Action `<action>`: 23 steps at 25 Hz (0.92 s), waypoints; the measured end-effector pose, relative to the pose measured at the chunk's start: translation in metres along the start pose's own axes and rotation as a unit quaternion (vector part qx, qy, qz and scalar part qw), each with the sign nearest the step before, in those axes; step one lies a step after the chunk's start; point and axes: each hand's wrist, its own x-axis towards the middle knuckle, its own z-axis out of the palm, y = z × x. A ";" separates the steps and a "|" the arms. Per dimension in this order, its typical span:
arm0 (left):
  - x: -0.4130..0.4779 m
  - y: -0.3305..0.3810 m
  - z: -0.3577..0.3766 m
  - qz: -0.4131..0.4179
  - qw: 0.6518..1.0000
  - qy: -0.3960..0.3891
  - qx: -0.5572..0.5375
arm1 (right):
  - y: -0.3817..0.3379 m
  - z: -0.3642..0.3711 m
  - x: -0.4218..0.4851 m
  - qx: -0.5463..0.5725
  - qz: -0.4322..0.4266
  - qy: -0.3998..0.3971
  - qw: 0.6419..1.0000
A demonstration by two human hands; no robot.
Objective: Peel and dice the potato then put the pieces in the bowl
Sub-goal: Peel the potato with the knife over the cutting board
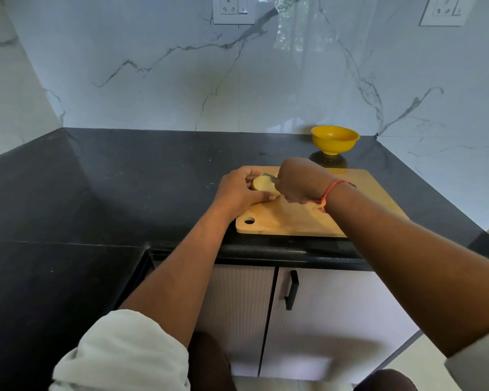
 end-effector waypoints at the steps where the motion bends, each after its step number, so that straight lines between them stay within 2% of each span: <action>1: 0.000 0.000 0.000 0.002 1.000 0.001 0.005 | -0.003 0.002 -0.003 0.021 0.012 0.007 1.000; 6: -0.001 0.001 -0.001 0.009 1.000 0.006 0.027 | -0.012 0.018 -0.017 0.190 0.121 0.062 0.972; 9: -0.001 0.001 -0.001 0.009 0.999 0.001 0.033 | -0.014 0.026 -0.026 0.238 0.153 0.081 0.956; 15: -0.001 0.001 -0.002 0.006 0.999 -0.001 0.034 | -0.014 0.040 -0.042 0.205 0.128 0.090 0.966; 21: -0.002 0.002 -0.002 0.007 1.000 -0.004 0.026 | -0.011 0.045 -0.046 0.170 0.122 0.008 0.978; 23: -0.002 0.001 -0.003 0.008 1.000 -0.007 0.026 | -0.007 0.052 -0.055 0.155 0.103 0.034 0.982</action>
